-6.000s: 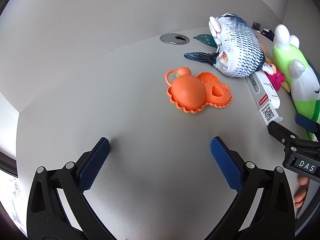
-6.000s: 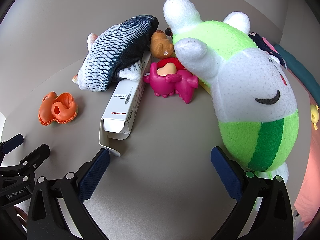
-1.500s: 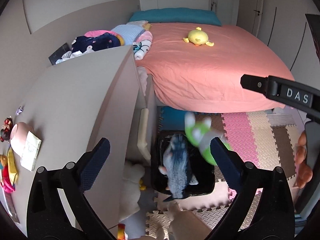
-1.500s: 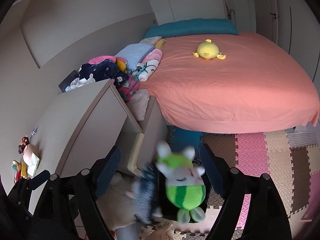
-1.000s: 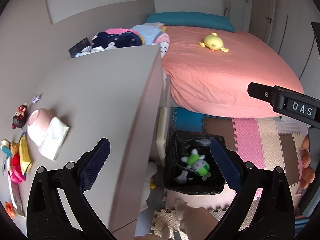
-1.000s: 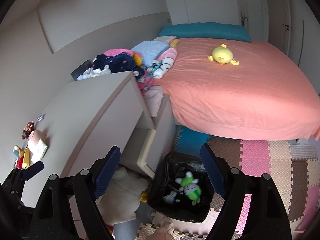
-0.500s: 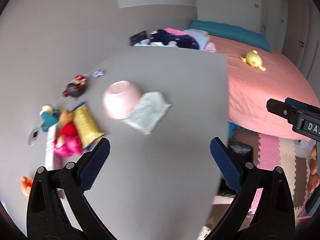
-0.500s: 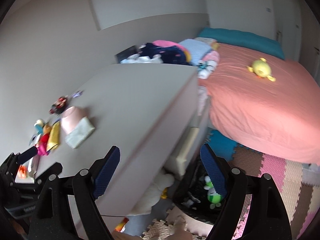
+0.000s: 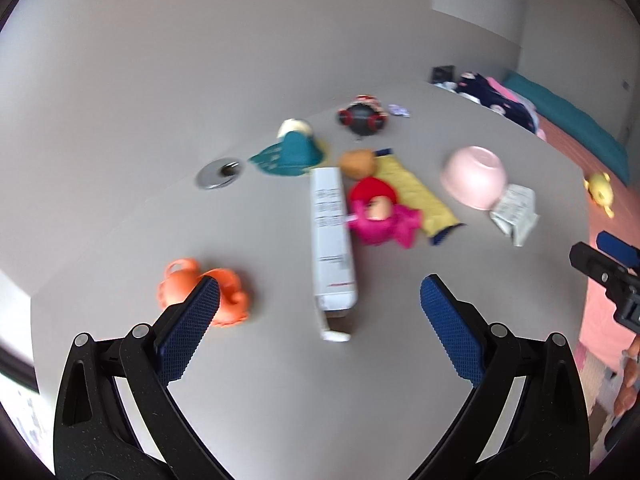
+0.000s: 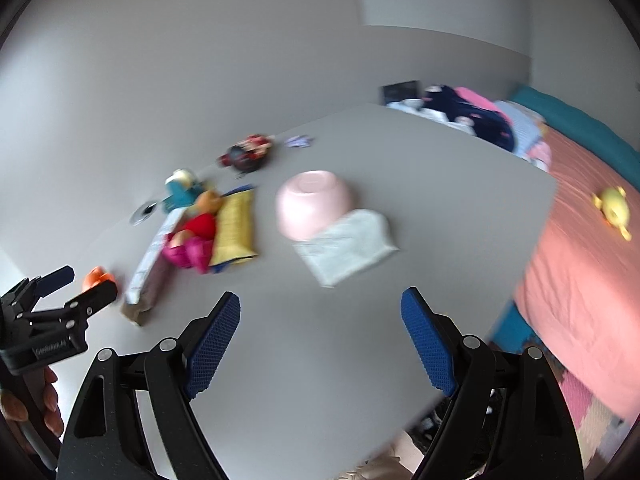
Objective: Collect trash
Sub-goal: 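Move both open tools back over the desk, then grasp the orange toy with the left tool while the right tool grasps the pink figure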
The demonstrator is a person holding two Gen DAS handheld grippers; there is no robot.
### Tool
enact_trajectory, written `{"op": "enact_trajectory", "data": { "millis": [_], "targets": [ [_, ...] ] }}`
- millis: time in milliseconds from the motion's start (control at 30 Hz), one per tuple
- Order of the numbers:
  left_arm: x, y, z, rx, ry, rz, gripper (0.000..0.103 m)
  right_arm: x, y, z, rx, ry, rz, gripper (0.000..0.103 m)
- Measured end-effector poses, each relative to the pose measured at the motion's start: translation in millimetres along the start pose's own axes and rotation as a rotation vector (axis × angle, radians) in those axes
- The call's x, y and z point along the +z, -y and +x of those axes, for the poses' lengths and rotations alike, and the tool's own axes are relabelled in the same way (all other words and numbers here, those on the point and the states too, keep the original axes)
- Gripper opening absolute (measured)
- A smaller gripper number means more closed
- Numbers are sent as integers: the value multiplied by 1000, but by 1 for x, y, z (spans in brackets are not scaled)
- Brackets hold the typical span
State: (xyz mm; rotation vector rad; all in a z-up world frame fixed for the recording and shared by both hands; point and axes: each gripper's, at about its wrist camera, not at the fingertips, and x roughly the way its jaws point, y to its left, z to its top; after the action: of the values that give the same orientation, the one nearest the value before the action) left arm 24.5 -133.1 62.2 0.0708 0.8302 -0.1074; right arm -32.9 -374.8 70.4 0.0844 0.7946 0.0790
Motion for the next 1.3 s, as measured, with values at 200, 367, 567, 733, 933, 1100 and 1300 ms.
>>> {"op": "enact_trajectory", "data": {
  "millis": [200, 367, 567, 733, 933, 1100, 1300],
  "targets": [
    [-6, -45, 19, 72, -53, -130, 97, 10, -55, 27, 82, -28, -132, 83],
    [-17, -75, 44, 83, -143, -273, 97, 17, -95, 53, 84, -27, -349, 82],
    [-21, -90, 59, 76, -159, -405, 97, 22, -125, 83, 78, -66, -502, 70],
    [-16, -73, 69, 130, -168, -335, 97, 23, -142, 108, 56, -107, -597, 65],
    [-10, -70, 73, 187, -149, -268, 73, 27, -154, 135, 52, -146, -648, 54],
    [-7, -70, 74, 171, -129, -252, 67, 28, -157, 141, 63, -165, -628, 47],
    [-4, -71, 70, 90, -98, -258, 67, 27, -146, 131, 120, -196, -502, 46]
  ]
}}
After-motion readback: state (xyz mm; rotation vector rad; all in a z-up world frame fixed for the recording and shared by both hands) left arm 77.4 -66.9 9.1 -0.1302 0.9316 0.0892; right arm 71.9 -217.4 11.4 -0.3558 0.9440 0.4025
